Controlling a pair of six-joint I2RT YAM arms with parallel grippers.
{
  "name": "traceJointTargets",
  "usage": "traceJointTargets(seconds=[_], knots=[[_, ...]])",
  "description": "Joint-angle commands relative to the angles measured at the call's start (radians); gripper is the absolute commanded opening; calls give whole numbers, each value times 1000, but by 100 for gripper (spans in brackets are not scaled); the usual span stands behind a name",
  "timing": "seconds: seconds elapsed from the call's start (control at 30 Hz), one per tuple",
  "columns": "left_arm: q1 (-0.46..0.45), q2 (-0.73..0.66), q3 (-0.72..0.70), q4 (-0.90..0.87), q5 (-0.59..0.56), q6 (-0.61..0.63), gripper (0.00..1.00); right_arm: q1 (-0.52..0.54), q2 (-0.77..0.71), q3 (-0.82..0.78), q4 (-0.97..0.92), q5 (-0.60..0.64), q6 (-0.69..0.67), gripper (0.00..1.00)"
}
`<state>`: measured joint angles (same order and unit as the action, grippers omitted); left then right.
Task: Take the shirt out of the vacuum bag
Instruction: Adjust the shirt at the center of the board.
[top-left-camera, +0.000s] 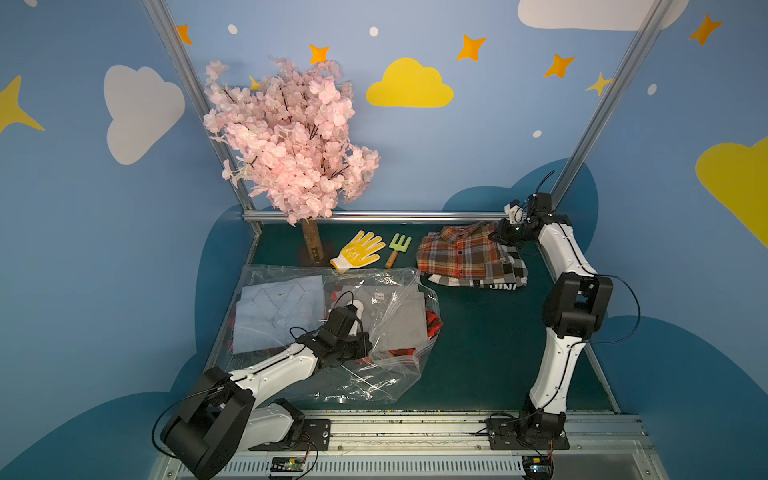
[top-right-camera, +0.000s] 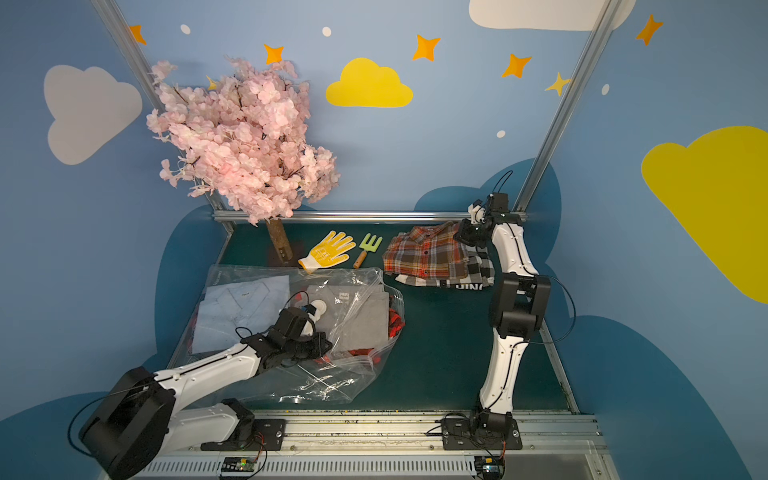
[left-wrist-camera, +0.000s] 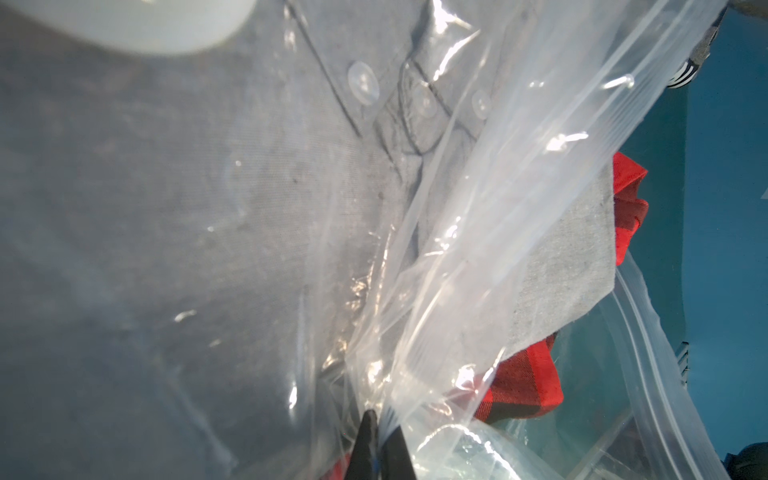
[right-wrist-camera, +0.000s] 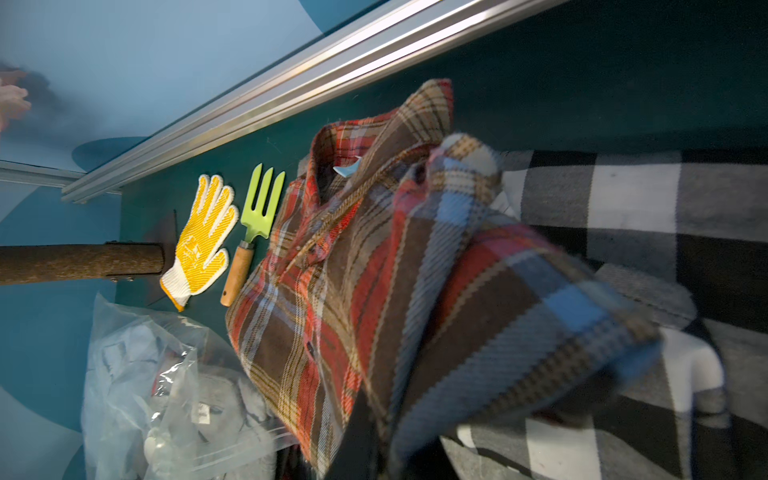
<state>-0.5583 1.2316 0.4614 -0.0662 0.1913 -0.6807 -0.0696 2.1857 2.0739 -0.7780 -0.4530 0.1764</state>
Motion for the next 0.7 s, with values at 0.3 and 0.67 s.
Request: traceJointTargets(seconds=[0.3, 0.67], knots=[[8, 46, -15, -34, 9, 6, 3, -62, 70, 92, -64, 163, -50, 23], [6, 8, -10, -50, 30, 1, 3, -102, -85, 24, 17, 92, 87, 68]])
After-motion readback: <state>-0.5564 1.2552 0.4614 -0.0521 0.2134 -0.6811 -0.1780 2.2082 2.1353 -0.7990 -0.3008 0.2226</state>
